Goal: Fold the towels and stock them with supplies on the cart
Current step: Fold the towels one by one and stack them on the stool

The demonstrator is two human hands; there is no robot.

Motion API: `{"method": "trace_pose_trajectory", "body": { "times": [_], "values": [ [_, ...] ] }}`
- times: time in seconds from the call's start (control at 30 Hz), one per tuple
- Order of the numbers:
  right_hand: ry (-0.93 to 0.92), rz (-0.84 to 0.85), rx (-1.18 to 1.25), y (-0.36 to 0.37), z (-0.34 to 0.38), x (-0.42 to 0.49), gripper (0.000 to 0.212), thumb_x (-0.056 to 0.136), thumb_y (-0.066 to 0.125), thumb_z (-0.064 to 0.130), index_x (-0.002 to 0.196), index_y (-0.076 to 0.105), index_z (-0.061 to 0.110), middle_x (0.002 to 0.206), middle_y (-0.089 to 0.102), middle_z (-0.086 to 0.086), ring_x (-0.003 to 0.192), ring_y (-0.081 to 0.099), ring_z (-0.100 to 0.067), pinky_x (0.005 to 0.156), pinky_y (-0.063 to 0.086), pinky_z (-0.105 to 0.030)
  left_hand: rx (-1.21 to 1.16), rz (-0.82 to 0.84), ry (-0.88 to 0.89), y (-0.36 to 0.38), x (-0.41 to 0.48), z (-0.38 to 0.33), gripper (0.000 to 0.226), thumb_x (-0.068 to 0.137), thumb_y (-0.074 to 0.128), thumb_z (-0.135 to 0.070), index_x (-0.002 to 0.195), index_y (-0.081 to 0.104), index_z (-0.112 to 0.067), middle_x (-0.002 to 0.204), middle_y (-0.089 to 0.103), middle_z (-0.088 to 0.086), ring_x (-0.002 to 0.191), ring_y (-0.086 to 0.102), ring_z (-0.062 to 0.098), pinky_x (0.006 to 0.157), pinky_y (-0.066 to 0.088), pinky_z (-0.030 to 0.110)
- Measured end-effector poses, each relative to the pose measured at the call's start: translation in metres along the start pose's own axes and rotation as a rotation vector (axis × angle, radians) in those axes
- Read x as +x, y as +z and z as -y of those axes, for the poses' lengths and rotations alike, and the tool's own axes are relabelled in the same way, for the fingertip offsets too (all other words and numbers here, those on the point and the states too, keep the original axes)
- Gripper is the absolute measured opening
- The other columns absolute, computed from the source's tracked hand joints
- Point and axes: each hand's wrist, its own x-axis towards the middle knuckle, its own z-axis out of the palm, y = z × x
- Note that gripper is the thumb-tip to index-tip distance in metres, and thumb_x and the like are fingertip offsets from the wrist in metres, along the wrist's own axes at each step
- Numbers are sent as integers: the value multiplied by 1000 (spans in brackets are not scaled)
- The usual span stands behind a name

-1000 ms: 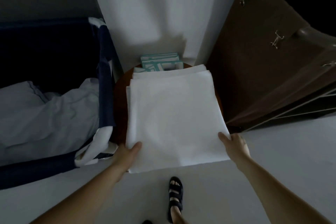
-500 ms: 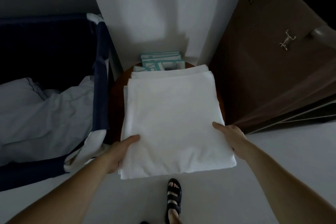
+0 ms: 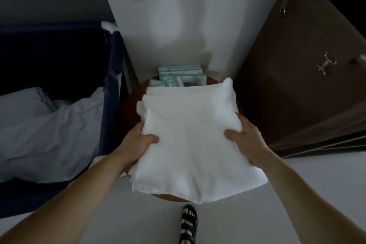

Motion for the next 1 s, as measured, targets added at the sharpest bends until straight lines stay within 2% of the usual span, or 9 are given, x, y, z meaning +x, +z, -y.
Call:
{"method": "trace_pose_trajectory", "body": {
  "times": [0.1, 0.2, 0.27, 0.4, 0.5, 0.6, 0.77, 0.9, 1.0],
  "values": [
    [-195, -23, -59, -12, 32, 0, 63, 88, 70, 20, 122, 46, 67, 109, 50, 37, 95, 53, 17, 72, 39, -3, -11, -13, 187, -5, -5, -33, 38, 82, 71, -11, 102, 60, -41, 93, 72, -22, 81, 71, 2, 58, 53, 16],
    [-249, -61, -68, -28, 48, 9, 66, 88, 70, 23, 134, 43, 61, 106, 48, 51, 91, 44, 33, 69, 35, 6, -93, -63, 267, -9, -6, -38, 40, 79, 73, -16, 100, 61, -48, 98, 71, -21, 84, 71, 2, 58, 55, 16],
    [-199, -113, -19, -35, 43, 17, 64, 85, 73, 24, 133, 45, 57, 100, 53, 51, 91, 51, 27, 68, 38, 2, -151, -117, 259, -10, -1, -19, 40, 78, 73, -19, 102, 60, -48, 99, 71, -21, 85, 70, 2, 58, 55, 15],
    [154, -189, 49, -23, -3, 25, 57, 84, 75, 28, 136, 52, 30, 120, 66, 2, 97, 64, -20, 86, 53, -37, -65, -202, 0, -6, 17, 47, 45, 89, 70, -22, 131, 54, -26, 104, 68, -9, 90, 67, 14, 68, 54, 27],
    [399, -93, -108, -11, -49, 15, 54, 87, 70, 46, 129, 56, 13, 115, 64, -7, 98, 63, -30, 91, 52, -44, 55, -201, -213, 0, 24, 90, 52, 92, 65, -26, 139, 49, -9, 119, 64, 7, 97, 64, 23, 81, 54, 38],
    [398, -130, -105, -7, -69, 10, 41, 84, 67, 57, 102, 55, 21, 100, 64, 0, 88, 62, -25, 87, 50, -43, 98, -304, -171, 6, 25, 97, 53, 89, 70, -34, 132, 51, -8, 118, 63, 7, 88, 61, 19, 71, 48, 32],
    [353, -123, -366, -4, -73, 15, 53, 96, 52, 53, 119, 53, 5, 114, 61, -15, 95, 55, -33, 79, 41, -37, 294, -366, -121, 17, 22, 83, 41, 95, 61, -39, 118, 50, -7, 109, 58, 8, 86, 53, 21, 73, 39, 30],
    [178, -271, -478, -18, -58, 27, 43, 102, 40, 48, 102, 53, 7, 108, 62, -23, 94, 58, -40, 74, 37, -37, 286, -466, 35, 18, 18, 75, 31, 101, 48, -42, 118, 48, -16, 96, 56, -5, 74, 50, 8, 68, 40, 29],
    [184, -268, -537, -8, -74, 22, 36, 102, 36, 51, 96, 44, 16, 103, 64, -21, 86, 57, -36, 72, 39, -38, 335, -462, -5, 25, 16, 90, 39, 103, 44, -38, 127, 45, -7, 110, 59, 6, 91, 56, 24, 79, 39, 33]
  ]
}}
